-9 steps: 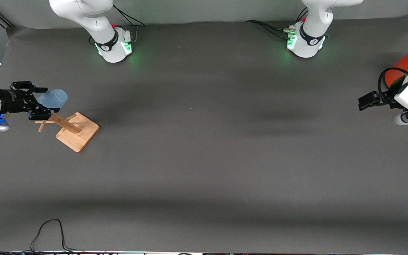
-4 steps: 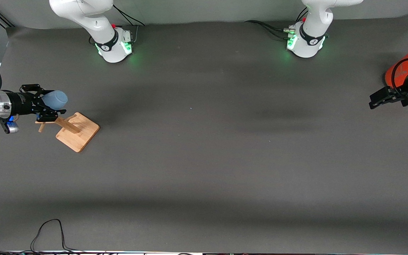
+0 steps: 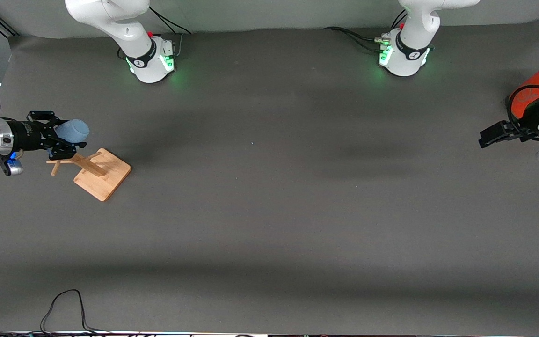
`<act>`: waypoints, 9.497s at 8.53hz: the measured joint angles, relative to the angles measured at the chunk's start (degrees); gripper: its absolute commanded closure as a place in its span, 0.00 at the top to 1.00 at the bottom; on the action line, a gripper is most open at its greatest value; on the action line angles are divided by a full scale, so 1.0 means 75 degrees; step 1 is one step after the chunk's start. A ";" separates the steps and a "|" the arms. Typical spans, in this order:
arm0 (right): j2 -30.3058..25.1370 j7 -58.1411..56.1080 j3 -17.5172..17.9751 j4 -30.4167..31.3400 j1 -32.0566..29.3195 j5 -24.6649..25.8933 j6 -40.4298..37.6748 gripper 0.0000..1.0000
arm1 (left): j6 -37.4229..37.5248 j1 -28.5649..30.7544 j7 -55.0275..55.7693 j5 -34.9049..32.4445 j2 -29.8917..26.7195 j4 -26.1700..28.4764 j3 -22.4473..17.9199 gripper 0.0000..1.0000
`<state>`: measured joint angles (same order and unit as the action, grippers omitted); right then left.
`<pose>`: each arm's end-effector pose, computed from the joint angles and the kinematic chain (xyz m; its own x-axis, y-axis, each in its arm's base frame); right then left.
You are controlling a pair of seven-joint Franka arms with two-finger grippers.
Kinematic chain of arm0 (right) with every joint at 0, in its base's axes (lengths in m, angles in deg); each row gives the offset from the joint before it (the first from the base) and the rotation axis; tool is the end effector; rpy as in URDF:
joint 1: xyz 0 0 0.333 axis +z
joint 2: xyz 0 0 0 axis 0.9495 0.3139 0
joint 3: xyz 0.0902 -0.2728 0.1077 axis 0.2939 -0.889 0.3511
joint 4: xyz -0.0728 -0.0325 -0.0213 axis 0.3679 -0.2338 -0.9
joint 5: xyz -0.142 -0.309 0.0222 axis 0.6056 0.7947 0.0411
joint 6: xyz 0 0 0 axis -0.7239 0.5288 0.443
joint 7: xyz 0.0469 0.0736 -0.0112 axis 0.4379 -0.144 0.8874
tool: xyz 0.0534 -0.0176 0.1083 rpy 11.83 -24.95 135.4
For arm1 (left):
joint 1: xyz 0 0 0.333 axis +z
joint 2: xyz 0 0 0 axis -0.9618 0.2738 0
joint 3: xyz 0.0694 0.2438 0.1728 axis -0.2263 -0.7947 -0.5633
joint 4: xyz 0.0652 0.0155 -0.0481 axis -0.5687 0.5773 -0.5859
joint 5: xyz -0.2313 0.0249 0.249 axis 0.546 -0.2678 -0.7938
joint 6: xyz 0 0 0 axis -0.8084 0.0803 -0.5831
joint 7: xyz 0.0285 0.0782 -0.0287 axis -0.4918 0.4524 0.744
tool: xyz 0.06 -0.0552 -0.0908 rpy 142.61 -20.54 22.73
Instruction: Rotate and upright cup with both arms
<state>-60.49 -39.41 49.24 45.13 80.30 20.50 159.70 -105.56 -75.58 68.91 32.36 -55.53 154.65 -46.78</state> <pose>0.4697 -0.0851 0.4285 0.3490 -0.7735 -0.5290 -0.8354 -0.5126 0.1983 0.5032 0.0006 0.5528 0.9883 0.1422 -0.0547 0.1423 -0.9898 -0.0021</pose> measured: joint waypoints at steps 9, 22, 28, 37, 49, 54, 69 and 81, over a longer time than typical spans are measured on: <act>-0.0094 0.1263 0.0091 -0.1297 0.0454 -0.1351 -0.1184 0.40 | 0.0005 0.0007 -0.0014 -0.0001 0.0157 0.0001 0.0013 1.00; 0.3611 0.1541 0.0240 -0.2972 0.5817 -0.1393 0.4934 0.45 | -0.0300 0.0029 -0.0022 -0.0004 0.0302 0.0244 0.0013 1.00; 0.5902 0.3817 0.1128 -0.3203 0.6807 -0.1429 0.8478 0.66 | -0.0310 0.0072 -0.0142 0.0000 0.0303 0.0256 -0.0049 1.00; 0.5086 0.3786 0.0450 -0.3501 0.7045 -0.1070 0.6419 1.00 | -0.0200 -0.0667 0.2746 0.0087 0.0962 -0.0284 0.0114 1.00; -0.0868 -0.4611 -0.4306 -0.0955 0.6878 0.1925 0.1379 1.00 | -0.1505 -0.4133 1.1917 -0.0103 0.6965 -0.4749 0.1067 1.00; -0.0875 -0.4700 -0.4343 -0.1613 0.6975 0.1988 0.1087 1.00 | -0.0241 -0.4746 1.1870 -0.0191 0.7432 -0.4806 0.1063 0.79; -0.1597 -0.6020 0.3323 -0.1267 -0.0928 0.1720 0.0924 1.00 | -0.0476 -0.4719 0.8153 -0.0171 0.6844 -0.5223 0.1856 0.00; -0.1651 -0.6075 0.2574 -0.1207 -0.0795 0.1888 0.0953 1.00 | -0.2291 -0.4432 0.6705 -0.0192 0.5955 -0.2828 0.2086 1.00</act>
<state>-72.87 -84.97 68.55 36.08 74.34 34.66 166.84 -122.74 -108.82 119.20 30.92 -10.87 133.44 -31.13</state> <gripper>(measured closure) 0.000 0.216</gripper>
